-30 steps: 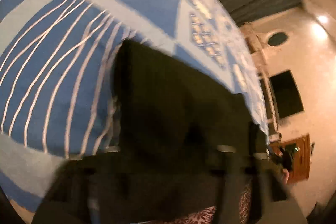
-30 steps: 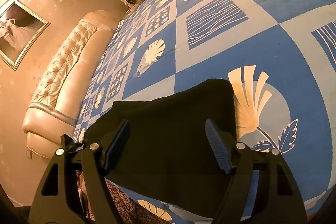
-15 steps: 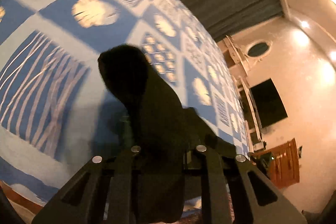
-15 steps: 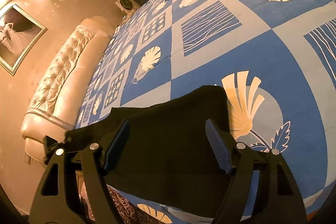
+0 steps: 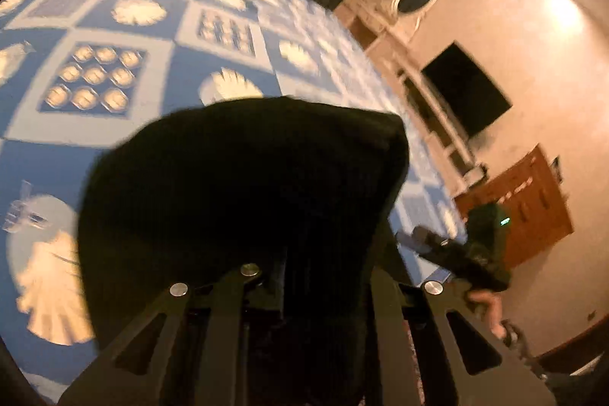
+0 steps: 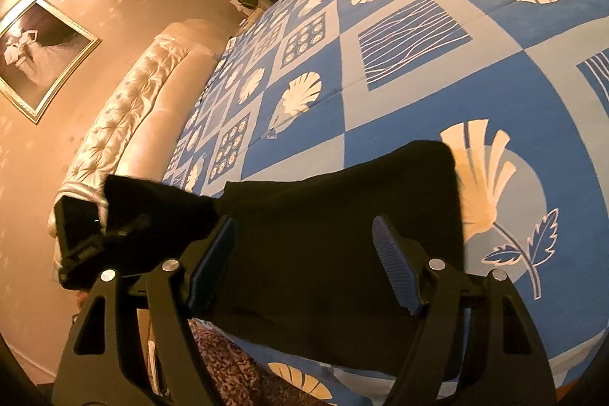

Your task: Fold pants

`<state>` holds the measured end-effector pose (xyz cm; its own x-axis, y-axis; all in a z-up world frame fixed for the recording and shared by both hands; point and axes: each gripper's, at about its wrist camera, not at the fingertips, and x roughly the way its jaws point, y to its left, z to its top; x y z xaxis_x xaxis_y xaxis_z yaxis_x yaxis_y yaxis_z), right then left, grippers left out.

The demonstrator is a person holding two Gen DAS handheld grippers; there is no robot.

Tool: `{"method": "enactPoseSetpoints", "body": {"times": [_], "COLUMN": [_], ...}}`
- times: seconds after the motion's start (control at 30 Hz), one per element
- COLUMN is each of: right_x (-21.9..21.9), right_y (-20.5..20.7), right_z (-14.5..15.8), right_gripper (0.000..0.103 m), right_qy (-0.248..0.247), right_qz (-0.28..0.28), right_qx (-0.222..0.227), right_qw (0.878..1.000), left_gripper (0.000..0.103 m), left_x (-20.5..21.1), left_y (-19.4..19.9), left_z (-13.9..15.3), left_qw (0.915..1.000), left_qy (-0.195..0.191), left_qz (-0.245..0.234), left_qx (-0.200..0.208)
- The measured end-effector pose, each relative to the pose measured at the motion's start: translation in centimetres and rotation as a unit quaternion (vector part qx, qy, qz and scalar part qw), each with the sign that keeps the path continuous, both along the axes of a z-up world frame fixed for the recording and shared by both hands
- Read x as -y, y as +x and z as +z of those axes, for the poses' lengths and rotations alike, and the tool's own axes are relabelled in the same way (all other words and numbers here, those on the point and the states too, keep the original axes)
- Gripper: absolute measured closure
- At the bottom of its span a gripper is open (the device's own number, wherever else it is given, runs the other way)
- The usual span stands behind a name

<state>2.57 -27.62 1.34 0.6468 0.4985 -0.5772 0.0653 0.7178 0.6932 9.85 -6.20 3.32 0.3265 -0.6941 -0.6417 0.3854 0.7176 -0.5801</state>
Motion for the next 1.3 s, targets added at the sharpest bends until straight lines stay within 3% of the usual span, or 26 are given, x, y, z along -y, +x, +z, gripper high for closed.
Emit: {"method": "enactPoseSetpoints", "body": {"times": [0.17, 0.27, 0.33, 0.43, 0.63, 0.7, 0.77, 0.87, 0.9, 1.03, 1.13, 1.23, 1.27, 1.3], "right_x": [-0.6, -1.0, -1.2, -1.5, -1.8, -2.2, -2.9, -4.5, -4.8, -7.4, -8.8, -11.1, -11.9, -12.3], "right_y": [0.0, 0.0, 0.1, 0.1, 0.2, 0.2, 0.3, 0.7, 0.8, 2.1, 3.1, 4.0, 4.2, 4.5], "right_z": [-0.1, -0.1, -0.1, -0.1, -0.8, -0.9, -1.1, -1.7, -2.0, -3.0, -3.8, -4.5, -4.5, -4.5], "right_gripper": [0.029, 0.029, 0.029, 0.029, 0.028, 0.029, 0.028, 0.024, 0.023, 0.023, 0.023, 0.023, 0.027, 0.047], "right_qy": [0.011, 0.015, 0.017, 0.018, 0.041, 0.044, 0.045, 0.054, 0.054, 0.05, 0.058, 0.061, 0.05, 0.042], "right_qz": [0.009, 0.017, 0.02, 0.024, 0.031, 0.037, 0.046, 0.06, 0.063, 0.088, 0.101, 0.131, 0.137, 0.141], "right_qx": [-0.003, -0.004, -0.004, -0.005, -0.016, -0.02, -0.023, -0.033, -0.036, -0.052, -0.063, -0.077, -0.08, -0.083], "right_qw": [1.0, 1.0, 1.0, 1.0, 0.999, 0.998, 0.998, 0.996, 0.996, 0.994, 0.991, 0.986, 0.986, 0.986], "left_gripper": [0.087, 0.076, 0.055, 0.034, 0.021, 0.018, 0.018, 0.017, 0.017, 0.017, 0.017, 0.017, 0.017, 0.017], "left_x": [4.9, 6.3, 6.8, 7.3, 5.3, 3.6, 1.4, -2.3, -3.4, -6.3, -7.2, -7.5, -7.5, -7.4], "left_y": [-0.1, -0.7, -1.1, -2.2, -5.1, -5.6, -6.0, -6.3, -6.2, -5.2, -4.7, -4.0, -3.8, -3.7], "left_z": [-4.3, -5.5, -5.5, -4.7, -1.5, -0.6, 0.2, 0.8, 0.9, 0.1, -0.7, -1.4, -1.6, -1.8], "left_qw": [0.9976, 0.9951, 0.9958, 0.9969, 0.9968, 0.9936, 0.9846, 0.9548, 0.9429, 0.9172, 0.9076, 0.9091, 0.9113, 0.9137], "left_qy": [0.065, 0.097, 0.091, 0.078, 0.055, 0.068, 0.102, 0.159, 0.177, 0.204, 0.227, 0.244, 0.242, 0.238], "left_qz": [0.001, 0.008, 0.011, 0.01, 0.051, 0.074, 0.113, 0.205, 0.236, 0.298, 0.302, 0.289, 0.286, 0.283], "left_qx": [-0.022, -0.017, -0.009, -0.001, 0.029, 0.051, 0.086, 0.145, 0.154, 0.169, 0.182, 0.174, 0.17, 0.168]}}
